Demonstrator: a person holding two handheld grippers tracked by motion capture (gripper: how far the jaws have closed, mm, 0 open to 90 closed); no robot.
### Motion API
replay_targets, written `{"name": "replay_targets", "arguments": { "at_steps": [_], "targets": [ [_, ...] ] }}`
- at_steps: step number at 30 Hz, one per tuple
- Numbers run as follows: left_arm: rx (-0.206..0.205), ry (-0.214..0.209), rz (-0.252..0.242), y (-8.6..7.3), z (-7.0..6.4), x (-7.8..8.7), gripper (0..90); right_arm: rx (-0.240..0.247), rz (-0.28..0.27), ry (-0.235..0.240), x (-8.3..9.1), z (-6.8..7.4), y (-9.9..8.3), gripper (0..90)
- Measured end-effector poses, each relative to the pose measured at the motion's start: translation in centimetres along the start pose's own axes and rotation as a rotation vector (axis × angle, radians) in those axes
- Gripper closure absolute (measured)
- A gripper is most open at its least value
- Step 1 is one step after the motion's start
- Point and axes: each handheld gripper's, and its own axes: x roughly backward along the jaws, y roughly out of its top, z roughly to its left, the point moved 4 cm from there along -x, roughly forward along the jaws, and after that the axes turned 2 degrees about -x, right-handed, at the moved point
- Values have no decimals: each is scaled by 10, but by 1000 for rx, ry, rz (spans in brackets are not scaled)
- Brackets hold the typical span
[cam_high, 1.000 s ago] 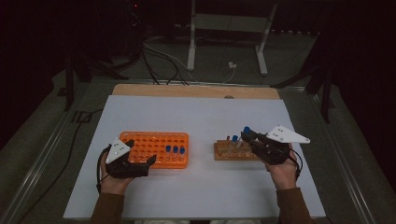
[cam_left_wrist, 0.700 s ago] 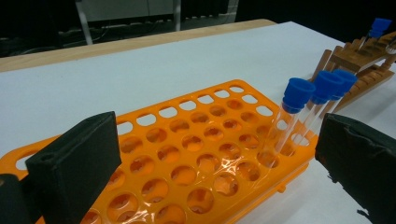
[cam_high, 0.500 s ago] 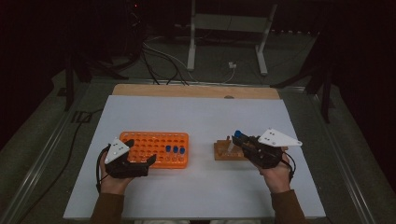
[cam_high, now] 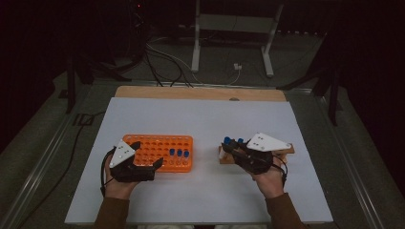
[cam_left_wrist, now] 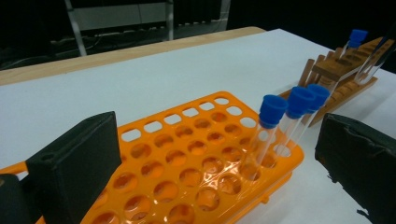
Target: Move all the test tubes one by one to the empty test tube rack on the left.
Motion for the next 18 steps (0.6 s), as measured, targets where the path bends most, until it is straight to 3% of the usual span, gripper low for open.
{"name": "replay_targets", "arguments": {
  "at_steps": [7, 18],
  "targets": [
    [-27, -16, -11, 6, -8, 1, 15, 13, -1, 41, -11, 14, 4, 765],
    [-33, -50, -23, 14, -18, 2, 15, 26, -14, 110, -24, 35, 16, 765]
  ]
}}
